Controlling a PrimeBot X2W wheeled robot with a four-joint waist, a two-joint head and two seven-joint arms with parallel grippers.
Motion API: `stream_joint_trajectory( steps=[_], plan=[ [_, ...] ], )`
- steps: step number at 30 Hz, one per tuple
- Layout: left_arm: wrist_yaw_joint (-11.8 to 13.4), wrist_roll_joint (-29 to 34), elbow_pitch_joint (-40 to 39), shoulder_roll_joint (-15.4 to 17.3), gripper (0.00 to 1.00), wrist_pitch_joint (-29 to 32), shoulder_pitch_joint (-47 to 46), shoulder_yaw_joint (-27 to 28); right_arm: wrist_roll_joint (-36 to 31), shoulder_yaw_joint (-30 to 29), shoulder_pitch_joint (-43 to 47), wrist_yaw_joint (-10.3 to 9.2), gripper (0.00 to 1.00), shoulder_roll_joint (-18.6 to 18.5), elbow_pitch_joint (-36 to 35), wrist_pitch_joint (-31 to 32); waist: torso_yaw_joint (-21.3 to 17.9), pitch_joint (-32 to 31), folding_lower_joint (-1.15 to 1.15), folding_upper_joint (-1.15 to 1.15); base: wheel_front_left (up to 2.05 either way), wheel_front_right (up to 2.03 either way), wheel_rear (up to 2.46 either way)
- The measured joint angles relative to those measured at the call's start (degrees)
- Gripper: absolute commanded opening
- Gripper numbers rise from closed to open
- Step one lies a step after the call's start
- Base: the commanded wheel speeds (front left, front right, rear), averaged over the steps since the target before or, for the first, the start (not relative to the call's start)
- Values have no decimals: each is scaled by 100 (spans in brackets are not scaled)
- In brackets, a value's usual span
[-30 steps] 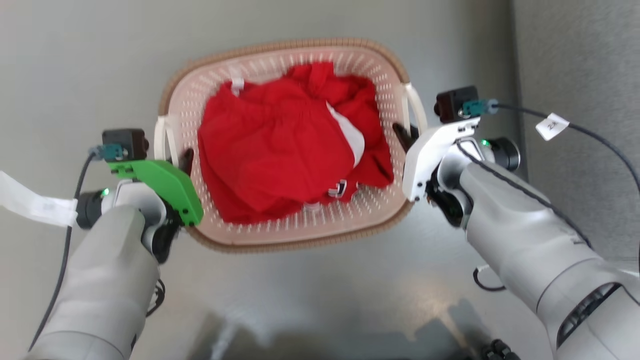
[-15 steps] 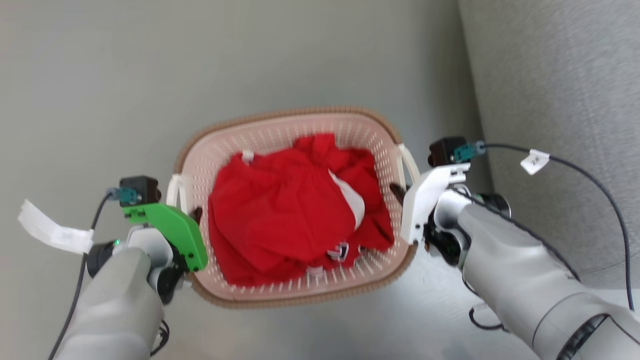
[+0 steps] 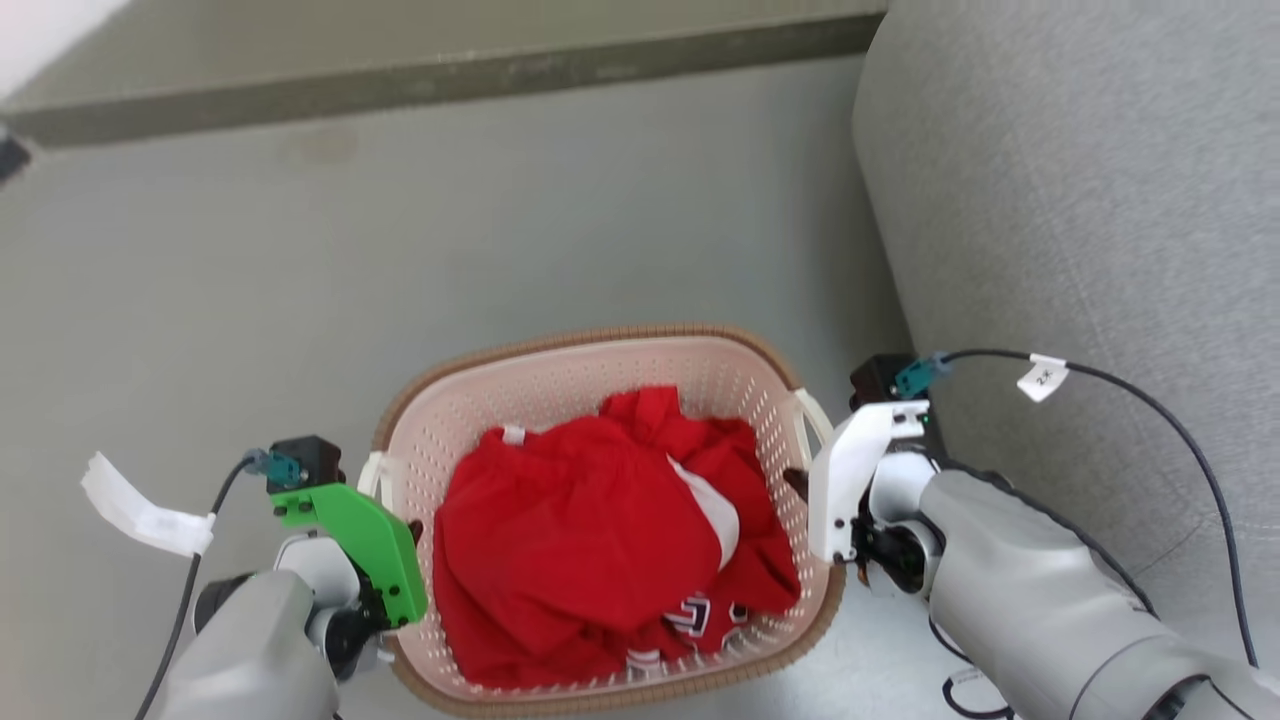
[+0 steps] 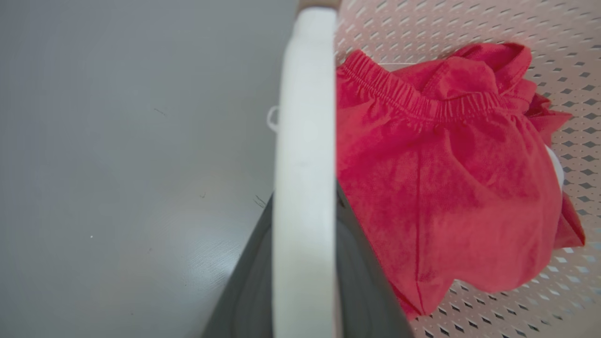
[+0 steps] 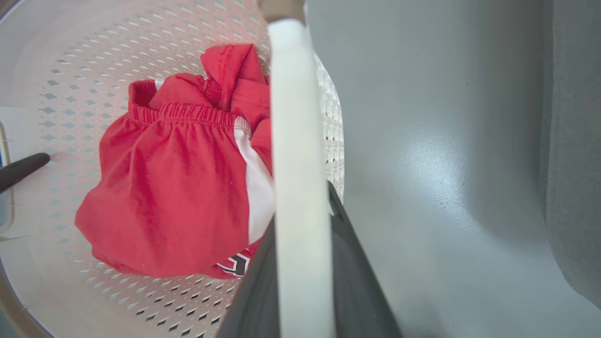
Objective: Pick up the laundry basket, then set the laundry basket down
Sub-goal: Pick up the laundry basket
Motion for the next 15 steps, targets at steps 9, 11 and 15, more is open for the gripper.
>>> stream_joint_trajectory(
  steps=[9, 11, 15],
  plan=[
    [0, -196, 1, -2, 0, 397, 308, -111, 199, 104, 320, 2, 0, -5, 10, 369, -88, -584, 0, 0, 0, 0, 0],
    [0, -229, 2, -4, 0, 470, 381, -120, 257, 127, 385, 3, 0, -7, 12, 452, -106, -696, 0, 0, 0, 0, 0],
    [0, -280, 3, -16, 0, 554, 478, -126, 323, 164, 469, 4, 0, -10, 13, 554, -145, -892, 0, 0, 0, 0, 0]
  ],
)
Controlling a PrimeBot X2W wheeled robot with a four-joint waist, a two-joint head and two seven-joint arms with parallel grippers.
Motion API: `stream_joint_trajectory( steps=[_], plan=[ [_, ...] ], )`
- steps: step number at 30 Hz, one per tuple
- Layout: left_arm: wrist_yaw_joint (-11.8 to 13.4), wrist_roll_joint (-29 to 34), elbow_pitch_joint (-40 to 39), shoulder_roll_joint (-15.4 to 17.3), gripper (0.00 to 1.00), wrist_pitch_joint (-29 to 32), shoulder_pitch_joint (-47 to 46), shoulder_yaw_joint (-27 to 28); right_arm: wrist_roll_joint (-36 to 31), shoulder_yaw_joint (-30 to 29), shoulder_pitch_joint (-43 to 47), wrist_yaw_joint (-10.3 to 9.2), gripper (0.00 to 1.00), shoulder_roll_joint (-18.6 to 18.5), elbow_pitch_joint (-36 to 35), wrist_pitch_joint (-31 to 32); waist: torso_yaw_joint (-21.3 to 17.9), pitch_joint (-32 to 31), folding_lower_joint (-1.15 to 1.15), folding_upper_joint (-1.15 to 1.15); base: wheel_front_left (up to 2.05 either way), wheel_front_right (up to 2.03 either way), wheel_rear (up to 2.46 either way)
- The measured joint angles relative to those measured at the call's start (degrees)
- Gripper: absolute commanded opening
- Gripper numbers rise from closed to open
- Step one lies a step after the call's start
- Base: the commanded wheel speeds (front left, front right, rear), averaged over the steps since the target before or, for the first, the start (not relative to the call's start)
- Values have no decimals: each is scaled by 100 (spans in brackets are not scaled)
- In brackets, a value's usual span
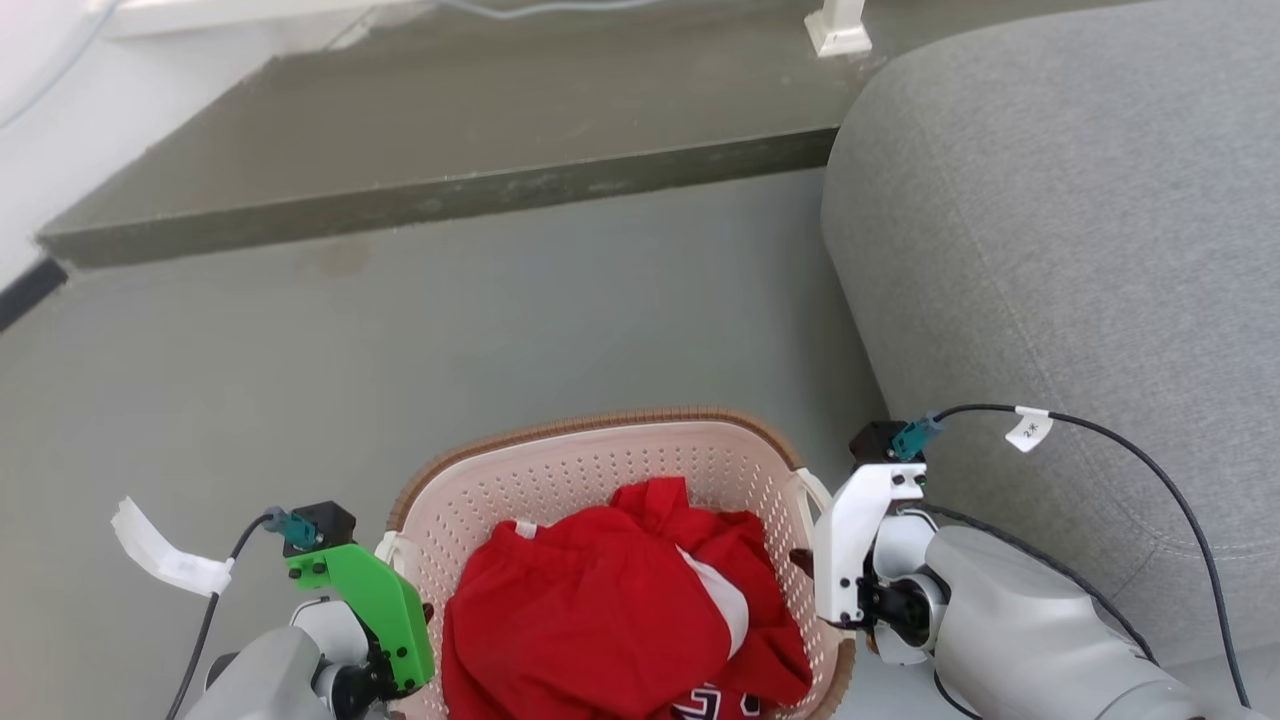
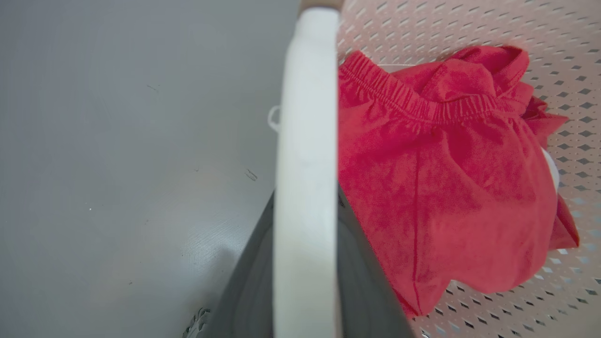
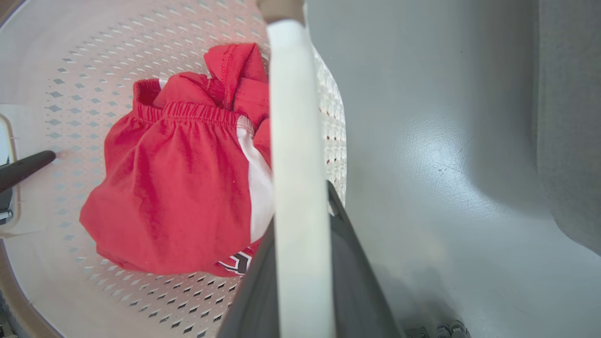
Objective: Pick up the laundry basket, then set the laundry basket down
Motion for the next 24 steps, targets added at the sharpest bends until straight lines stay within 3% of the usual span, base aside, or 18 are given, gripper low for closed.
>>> stream_joint_trajectory(
  steps=[24],
  plan=[
    [1, -153, 1, 0, 0, 248, 64, -76, 185, 134, 49, -4, 0, -20, 25, 285, -93, -306, 0, 0, 0, 0, 0]
  ],
)
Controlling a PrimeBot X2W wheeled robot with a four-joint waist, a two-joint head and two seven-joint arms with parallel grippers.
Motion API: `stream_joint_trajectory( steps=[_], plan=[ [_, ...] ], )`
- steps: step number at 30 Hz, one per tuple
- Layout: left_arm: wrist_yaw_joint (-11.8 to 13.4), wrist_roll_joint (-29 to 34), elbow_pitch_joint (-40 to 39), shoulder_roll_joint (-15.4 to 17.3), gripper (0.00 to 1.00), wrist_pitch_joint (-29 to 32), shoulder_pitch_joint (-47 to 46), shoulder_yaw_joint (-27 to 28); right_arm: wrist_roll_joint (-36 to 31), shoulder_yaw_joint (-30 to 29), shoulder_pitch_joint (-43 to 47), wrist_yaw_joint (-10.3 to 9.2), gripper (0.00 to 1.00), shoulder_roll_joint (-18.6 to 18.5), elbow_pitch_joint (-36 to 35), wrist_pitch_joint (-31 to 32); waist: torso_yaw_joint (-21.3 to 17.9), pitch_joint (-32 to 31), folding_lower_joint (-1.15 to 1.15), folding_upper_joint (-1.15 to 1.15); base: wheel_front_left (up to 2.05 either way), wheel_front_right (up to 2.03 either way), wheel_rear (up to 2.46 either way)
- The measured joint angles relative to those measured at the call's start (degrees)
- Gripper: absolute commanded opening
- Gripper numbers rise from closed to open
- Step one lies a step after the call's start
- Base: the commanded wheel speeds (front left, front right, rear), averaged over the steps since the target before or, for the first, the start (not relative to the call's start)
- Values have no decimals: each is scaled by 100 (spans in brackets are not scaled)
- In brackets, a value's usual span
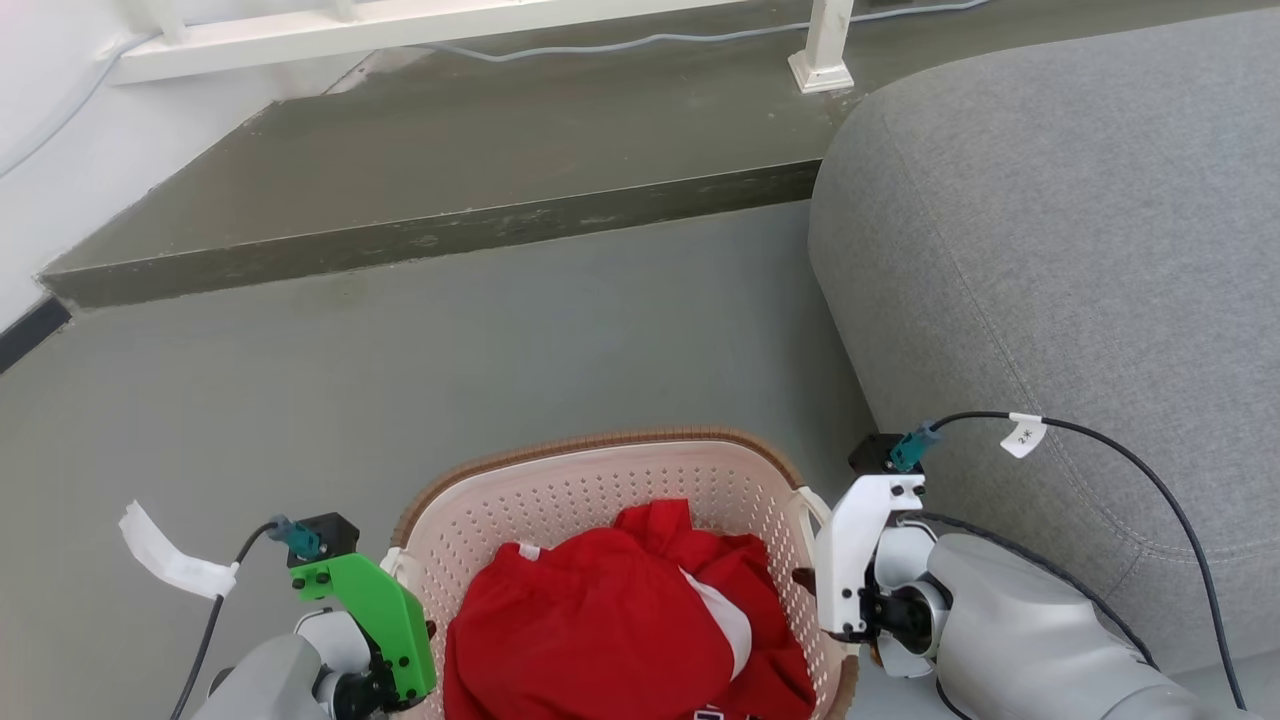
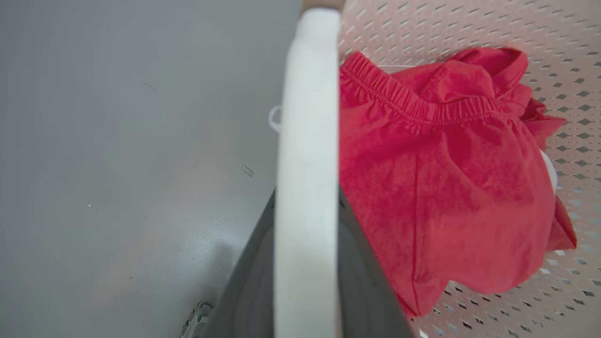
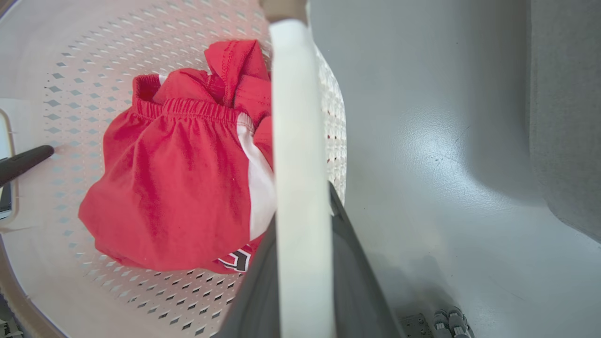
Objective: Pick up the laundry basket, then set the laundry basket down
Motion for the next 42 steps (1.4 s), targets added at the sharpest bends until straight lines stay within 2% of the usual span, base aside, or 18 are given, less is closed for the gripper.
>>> stream_joint_trajectory(
  steps=[42],
  plan=[
    [0, -48, 16, 30, 0, -16, 4, -70, 200, 179, 19, -7, 0, 1, 18, -3, -44, 102, 0, 0, 0, 0, 0]
  ],
)
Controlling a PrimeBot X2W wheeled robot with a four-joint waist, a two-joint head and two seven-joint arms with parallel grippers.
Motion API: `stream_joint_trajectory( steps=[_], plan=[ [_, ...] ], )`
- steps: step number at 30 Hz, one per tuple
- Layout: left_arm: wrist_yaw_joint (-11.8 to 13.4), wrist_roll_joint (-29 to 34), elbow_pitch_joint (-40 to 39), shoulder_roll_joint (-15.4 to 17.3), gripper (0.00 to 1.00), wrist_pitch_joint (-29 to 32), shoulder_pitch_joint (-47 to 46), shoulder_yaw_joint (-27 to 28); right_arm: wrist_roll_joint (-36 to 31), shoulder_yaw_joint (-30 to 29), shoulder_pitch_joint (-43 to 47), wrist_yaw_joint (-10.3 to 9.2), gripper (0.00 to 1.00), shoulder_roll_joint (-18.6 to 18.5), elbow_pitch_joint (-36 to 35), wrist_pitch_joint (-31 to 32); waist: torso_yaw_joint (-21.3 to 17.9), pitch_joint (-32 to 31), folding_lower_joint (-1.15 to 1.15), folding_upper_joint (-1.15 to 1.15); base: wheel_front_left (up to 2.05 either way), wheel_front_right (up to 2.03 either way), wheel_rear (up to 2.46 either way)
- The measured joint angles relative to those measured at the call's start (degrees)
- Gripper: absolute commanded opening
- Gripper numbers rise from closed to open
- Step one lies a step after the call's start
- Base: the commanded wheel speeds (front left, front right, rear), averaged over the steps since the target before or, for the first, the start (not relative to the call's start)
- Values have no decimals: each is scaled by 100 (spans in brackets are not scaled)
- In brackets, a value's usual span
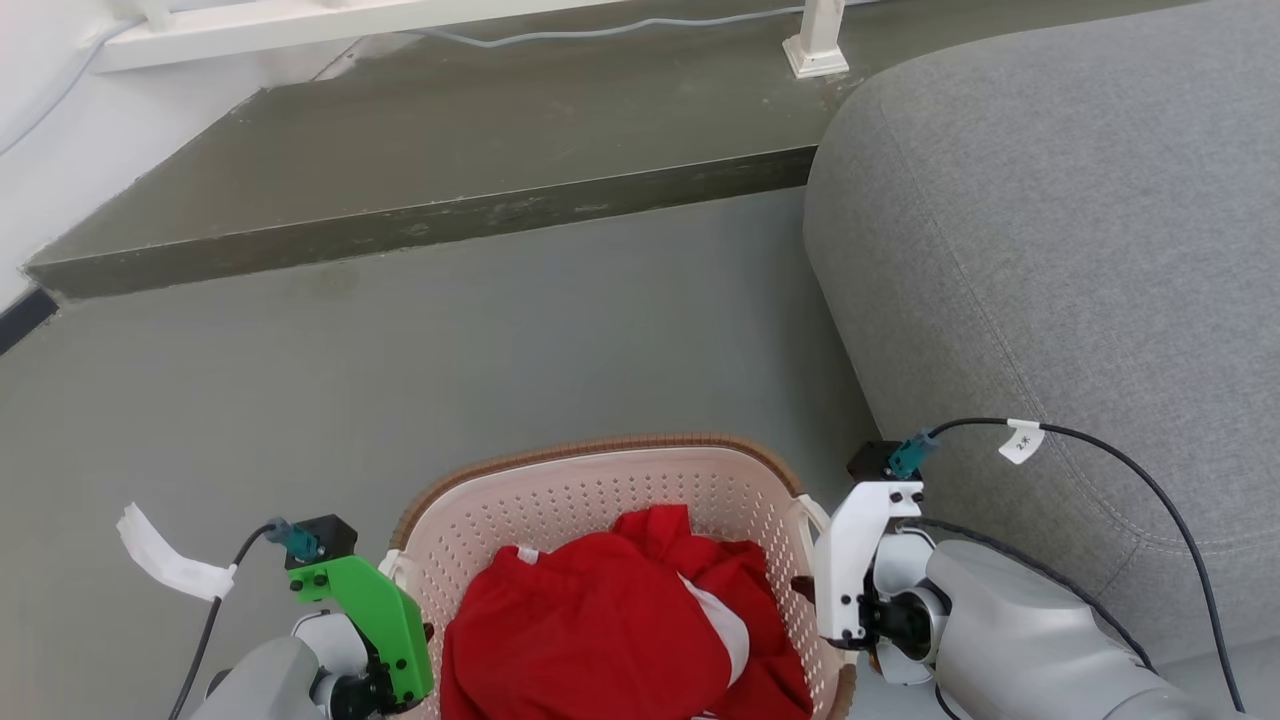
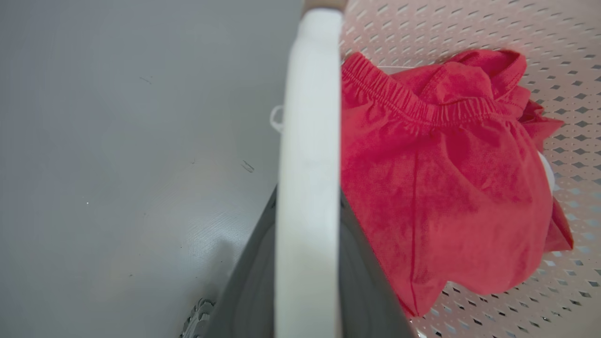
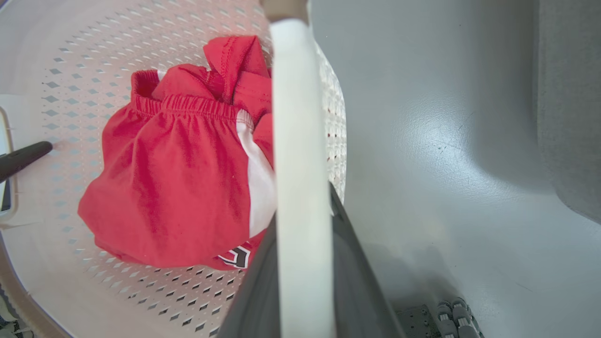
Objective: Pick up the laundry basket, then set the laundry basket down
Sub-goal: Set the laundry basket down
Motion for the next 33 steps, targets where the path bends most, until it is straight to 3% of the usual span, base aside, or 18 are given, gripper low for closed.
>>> stream_joint_trajectory(
  steps=[15, 33],
  plan=[
    [0, -7, -58, 71, 0, -253, -71, 22, 34, 49, -181, -12, 0, 1, -62, -226, -13, 258, 0, 0, 0, 0, 0],
    [-1, 68, -191, 257, 0, -771, -622, 60, -5, 49, -722, -165, 0, 3, -261, -792, -30, 1023, 0, 0, 0, 0, 0]
  ],
)
